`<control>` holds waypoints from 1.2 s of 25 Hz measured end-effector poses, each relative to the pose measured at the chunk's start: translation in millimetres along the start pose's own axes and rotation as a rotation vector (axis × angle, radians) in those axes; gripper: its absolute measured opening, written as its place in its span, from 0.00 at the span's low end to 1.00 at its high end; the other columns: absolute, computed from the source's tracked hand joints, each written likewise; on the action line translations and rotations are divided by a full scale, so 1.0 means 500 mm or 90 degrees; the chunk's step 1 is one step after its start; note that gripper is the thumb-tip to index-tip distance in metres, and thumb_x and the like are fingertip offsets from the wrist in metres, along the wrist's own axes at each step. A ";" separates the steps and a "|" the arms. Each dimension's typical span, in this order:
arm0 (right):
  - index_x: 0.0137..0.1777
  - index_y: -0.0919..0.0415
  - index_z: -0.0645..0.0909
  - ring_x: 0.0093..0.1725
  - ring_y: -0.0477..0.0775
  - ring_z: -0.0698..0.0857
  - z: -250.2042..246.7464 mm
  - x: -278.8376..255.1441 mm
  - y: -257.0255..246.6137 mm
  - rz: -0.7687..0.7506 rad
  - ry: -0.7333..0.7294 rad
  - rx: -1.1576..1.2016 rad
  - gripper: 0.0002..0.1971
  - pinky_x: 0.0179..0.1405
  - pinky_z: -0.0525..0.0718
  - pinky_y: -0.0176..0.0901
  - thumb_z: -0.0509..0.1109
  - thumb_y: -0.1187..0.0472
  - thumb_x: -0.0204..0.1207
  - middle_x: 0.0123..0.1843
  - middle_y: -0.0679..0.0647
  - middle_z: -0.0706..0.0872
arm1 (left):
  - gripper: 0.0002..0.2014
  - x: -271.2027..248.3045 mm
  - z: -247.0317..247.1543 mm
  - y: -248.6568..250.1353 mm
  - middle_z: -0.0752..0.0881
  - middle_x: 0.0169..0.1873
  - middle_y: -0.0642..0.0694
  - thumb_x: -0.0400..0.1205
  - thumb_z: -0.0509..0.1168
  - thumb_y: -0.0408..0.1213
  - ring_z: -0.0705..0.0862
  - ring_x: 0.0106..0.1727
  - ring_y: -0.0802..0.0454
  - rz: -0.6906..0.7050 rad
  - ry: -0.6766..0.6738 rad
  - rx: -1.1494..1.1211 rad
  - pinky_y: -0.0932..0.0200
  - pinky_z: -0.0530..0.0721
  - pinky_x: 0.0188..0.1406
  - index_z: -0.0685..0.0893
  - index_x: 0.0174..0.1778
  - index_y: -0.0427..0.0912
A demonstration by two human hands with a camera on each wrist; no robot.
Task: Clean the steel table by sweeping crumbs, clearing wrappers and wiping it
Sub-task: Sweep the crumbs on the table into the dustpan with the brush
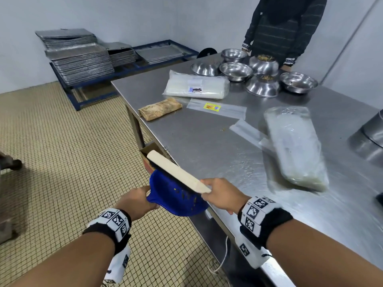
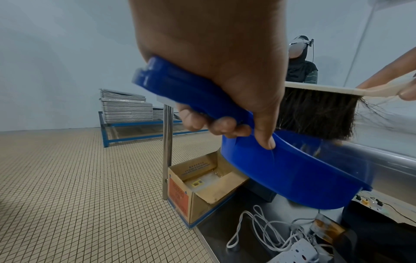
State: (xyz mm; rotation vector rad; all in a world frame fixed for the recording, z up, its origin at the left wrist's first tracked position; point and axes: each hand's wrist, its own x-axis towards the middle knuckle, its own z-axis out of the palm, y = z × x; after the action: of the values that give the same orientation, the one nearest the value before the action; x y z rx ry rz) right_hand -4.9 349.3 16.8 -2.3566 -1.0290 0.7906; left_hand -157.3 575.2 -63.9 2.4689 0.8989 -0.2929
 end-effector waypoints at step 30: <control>0.77 0.56 0.74 0.23 0.41 0.72 -0.121 -0.076 0.172 0.227 0.169 -0.058 0.26 0.12 0.71 0.24 0.67 0.63 0.77 0.34 0.49 0.80 | 0.37 -0.023 0.034 0.025 0.86 0.45 0.55 0.74 0.74 0.54 0.86 0.47 0.58 0.032 -0.030 -0.020 0.59 0.82 0.48 0.71 0.78 0.53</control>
State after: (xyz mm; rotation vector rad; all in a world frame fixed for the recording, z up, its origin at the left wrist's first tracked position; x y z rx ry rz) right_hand 57.1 256.4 22.3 -2.6752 -0.5552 0.5366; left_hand -158.2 551.9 -69.9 2.4416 0.8150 -0.3168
